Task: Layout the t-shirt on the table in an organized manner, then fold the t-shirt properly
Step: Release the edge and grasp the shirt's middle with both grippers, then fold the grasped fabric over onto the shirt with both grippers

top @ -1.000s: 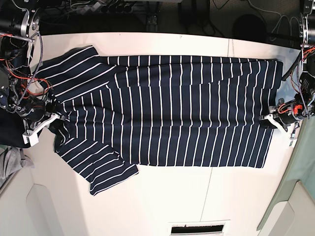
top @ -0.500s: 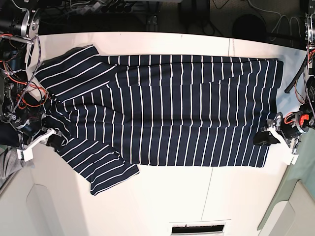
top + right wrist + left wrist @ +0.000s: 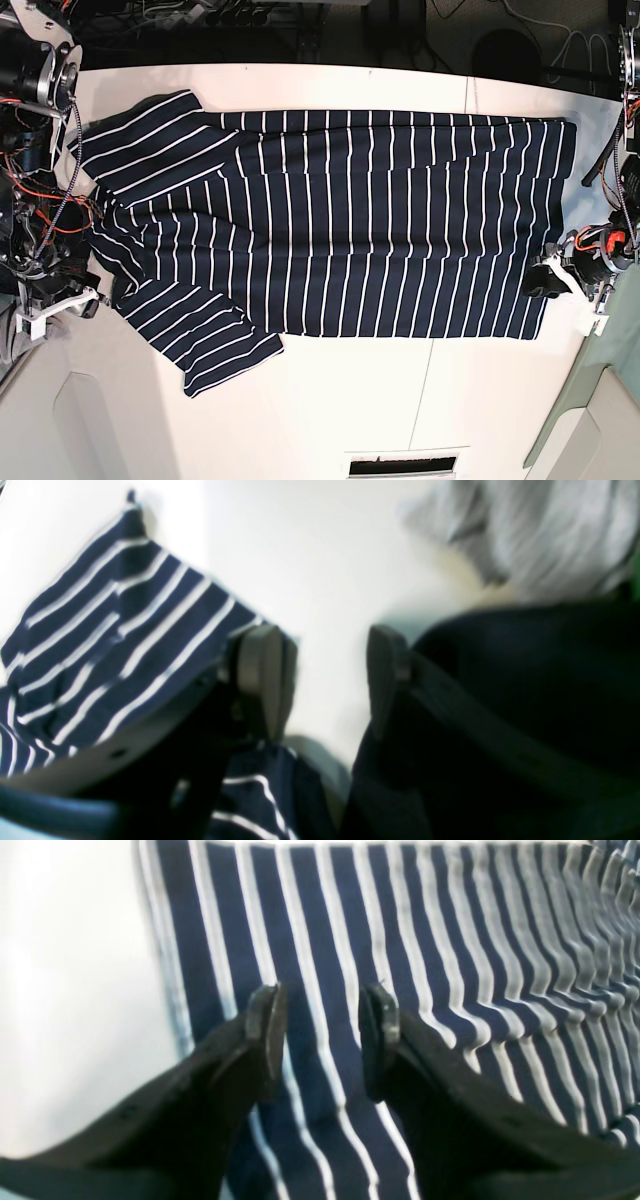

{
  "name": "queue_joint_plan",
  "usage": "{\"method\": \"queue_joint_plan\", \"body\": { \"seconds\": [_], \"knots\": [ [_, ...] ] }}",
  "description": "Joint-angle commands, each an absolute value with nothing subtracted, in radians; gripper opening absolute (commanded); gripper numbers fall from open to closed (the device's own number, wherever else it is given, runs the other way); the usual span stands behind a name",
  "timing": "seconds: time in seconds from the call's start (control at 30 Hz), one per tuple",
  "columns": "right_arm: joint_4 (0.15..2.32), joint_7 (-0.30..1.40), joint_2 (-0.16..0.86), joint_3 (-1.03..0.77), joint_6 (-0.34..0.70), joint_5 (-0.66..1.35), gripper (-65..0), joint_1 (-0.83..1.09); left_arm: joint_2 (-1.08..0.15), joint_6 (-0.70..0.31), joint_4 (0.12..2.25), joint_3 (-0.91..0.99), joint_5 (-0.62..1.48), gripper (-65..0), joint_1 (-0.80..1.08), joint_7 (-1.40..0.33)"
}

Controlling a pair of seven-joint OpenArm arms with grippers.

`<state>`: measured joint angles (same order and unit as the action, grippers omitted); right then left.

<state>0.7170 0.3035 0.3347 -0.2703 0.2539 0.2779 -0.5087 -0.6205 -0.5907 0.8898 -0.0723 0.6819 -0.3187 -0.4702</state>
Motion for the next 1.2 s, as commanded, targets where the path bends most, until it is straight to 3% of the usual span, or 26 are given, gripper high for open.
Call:
{"method": "queue_joint_plan", "body": {
  "seconds": [0.0, 0.23, 0.4, 0.77, 1.17],
  "knots": [
    [0.697, 0.283, 0.347, -0.274, 0.257, 0.284, -37.0, -0.543, -0.643, -0.570, 0.904, -0.067, 0.682, -38.0, -0.344, -0.438],
    [0.509, 0.239, 0.326, -0.274, 0.345, 0.285, -37.0, -0.547, -0.643, -0.428, 0.901, -0.067, 0.556, -37.9, -0.347, -0.352],
    [0.501, 0.239, 0.306, -0.274, 0.410, 0.323, -37.0, -0.535, -0.625, -0.418, 0.867, -0.067, 0.515, -37.9, -0.363, -0.286],
    [0.509, 0.238, 0.248, -0.274, 0.479, 0.363, -37.0, -0.543, -0.556, -0.404, 0.495, -0.067, 0.431, -37.9, -0.511, -0.094],
    [0.509, 0.239, 0.224, -0.274, 0.518, 0.363, -37.0, -0.542, -0.473, -0.326, 0.461, -0.067, 0.377, -37.9, -0.512, -0.055]
  ]
}}
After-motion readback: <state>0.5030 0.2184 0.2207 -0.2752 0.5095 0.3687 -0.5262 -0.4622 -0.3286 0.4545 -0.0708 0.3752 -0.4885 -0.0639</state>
